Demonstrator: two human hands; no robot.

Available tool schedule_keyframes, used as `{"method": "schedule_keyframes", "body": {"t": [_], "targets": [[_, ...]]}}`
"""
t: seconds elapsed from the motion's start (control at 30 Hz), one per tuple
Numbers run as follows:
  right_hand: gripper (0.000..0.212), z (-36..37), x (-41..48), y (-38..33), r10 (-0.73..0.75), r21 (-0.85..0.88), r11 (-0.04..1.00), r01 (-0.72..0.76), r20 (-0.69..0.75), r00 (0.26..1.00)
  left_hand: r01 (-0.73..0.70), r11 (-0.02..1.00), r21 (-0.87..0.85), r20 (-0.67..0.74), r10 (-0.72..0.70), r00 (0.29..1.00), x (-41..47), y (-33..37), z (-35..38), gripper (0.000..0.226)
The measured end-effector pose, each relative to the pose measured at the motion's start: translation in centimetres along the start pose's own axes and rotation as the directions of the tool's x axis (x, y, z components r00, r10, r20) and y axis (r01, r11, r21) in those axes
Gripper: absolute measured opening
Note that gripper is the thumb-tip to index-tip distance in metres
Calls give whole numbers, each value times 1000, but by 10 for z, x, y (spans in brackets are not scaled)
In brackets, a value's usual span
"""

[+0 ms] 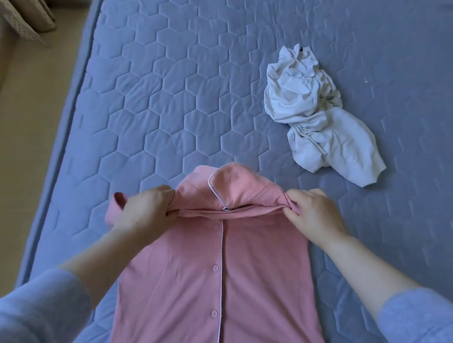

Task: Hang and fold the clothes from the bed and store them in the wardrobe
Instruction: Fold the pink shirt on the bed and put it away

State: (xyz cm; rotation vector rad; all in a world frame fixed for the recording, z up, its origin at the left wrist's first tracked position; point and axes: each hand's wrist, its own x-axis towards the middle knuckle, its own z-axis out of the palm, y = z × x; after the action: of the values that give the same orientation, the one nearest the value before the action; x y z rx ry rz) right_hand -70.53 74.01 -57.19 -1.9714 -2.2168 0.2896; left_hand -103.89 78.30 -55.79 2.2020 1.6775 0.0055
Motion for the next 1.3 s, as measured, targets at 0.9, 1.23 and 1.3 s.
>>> {"method": "schedule_keyframes", "body": {"t": [0.9, 1.23, 1.3], "targets": [[25, 107, -103, -52, 415, 568, 538, -623, 464, 782, 339, 823, -455, 166, -296, 941, -110, 21, 135, 33], [44, 103, -222, -40, -57, 278, 960, -23, 275, 960, -118, 951, -285, 98, 152, 983, -179, -1, 140, 45], [42, 106, -228, -33, 132, 316, 925, -210, 250, 959, 36, 930, -367, 40, -23, 999, -184, -2, 146, 27]]}}
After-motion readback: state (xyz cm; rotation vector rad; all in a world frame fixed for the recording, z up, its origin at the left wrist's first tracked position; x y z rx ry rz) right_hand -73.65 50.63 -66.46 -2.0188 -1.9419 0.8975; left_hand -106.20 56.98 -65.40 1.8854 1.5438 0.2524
